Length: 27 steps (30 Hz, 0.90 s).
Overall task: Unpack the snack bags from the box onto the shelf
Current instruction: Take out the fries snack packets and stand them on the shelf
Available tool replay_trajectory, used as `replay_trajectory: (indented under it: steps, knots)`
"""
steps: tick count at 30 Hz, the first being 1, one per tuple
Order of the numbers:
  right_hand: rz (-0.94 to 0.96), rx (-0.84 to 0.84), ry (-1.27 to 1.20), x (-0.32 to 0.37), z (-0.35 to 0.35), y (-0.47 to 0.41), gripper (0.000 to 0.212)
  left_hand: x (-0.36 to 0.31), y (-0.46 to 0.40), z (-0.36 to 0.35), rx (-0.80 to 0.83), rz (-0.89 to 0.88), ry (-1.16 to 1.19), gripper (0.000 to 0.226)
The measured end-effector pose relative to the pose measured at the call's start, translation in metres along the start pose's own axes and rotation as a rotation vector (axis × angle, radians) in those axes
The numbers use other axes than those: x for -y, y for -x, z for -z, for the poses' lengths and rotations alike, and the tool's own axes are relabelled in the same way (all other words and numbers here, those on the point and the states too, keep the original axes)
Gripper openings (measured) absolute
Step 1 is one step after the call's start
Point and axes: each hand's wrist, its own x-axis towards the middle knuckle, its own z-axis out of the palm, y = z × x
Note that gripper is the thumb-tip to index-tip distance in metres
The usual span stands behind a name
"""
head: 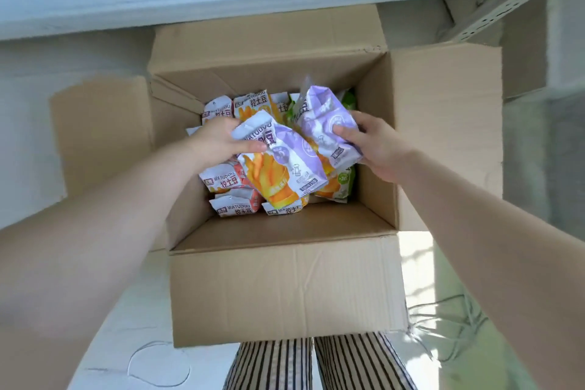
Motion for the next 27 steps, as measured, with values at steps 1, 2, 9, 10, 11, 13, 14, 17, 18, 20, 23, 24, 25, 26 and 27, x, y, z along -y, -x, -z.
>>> replay_trajectory:
  steps: [1,2,9,10,11,13,14,17,18,20,23,24,25,26,27]
  knots:
    - [-0.015,0.080,-0.058,0.008,-0.003,0.017,0.029,-0.008,0.019,0.011,0.006,0.004,-0.008,0.069]
    - [-0.027,0.139,-0.111,0.016,-0.008,0.034,0.032,-0.017,0.038,0.020,0.027,0.000,-0.019,0.063]
    - [-0.059,0.191,-0.160,0.083,-0.058,0.155,0.050,-0.083,0.172,0.070,0.045,-0.114,-0.170,0.044]
    - [-0.045,0.172,-0.129,0.091,-0.064,0.172,0.050,-0.089,0.188,0.076,0.042,-0.125,-0.175,0.044]
    - [-0.031,0.154,-0.117,0.099,-0.069,0.188,0.049,-0.094,0.204,0.081,0.037,-0.146,-0.180,0.046]
    - [0.012,0.124,-0.113,0.115,-0.077,0.222,0.043,-0.107,0.238,0.091,0.032,-0.205,-0.194,0.046]
    - [0.031,0.104,-0.102,0.123,-0.080,0.239,0.041,-0.115,0.255,0.095,0.029,-0.228,-0.200,0.043]
    - [0.068,0.073,-0.100,0.139,-0.091,0.291,0.046,-0.130,0.310,0.103,0.023,-0.244,-0.241,0.036]
    - [0.081,0.061,-0.116,0.144,-0.093,0.305,0.050,-0.135,0.324,0.107,0.019,-0.252,-0.236,0.036]
    - [0.117,0.020,-0.141,0.150,-0.098,0.333,0.044,-0.143,0.352,0.114,-0.010,-0.283,-0.244,0.038]
    - [0.177,-0.014,-0.130,0.161,-0.109,0.375,0.030,-0.150,0.391,0.122,-0.044,-0.328,-0.265,0.036]
    - [0.199,-0.012,-0.121,0.164,-0.112,0.387,0.029,-0.152,0.405,0.125,-0.056,-0.351,-0.265,0.036]
    - [0.219,-0.005,-0.107,0.167,-0.115,0.398,0.029,-0.154,0.419,0.128,-0.074,-0.383,-0.259,0.037]
    - [0.235,0.004,-0.089,0.169,-0.118,0.410,0.028,-0.155,0.432,0.131,-0.091,-0.403,-0.251,0.039]
    - [0.252,0.013,-0.076,0.170,-0.121,0.421,0.029,-0.156,0.447,0.134,-0.106,-0.426,-0.251,0.039]
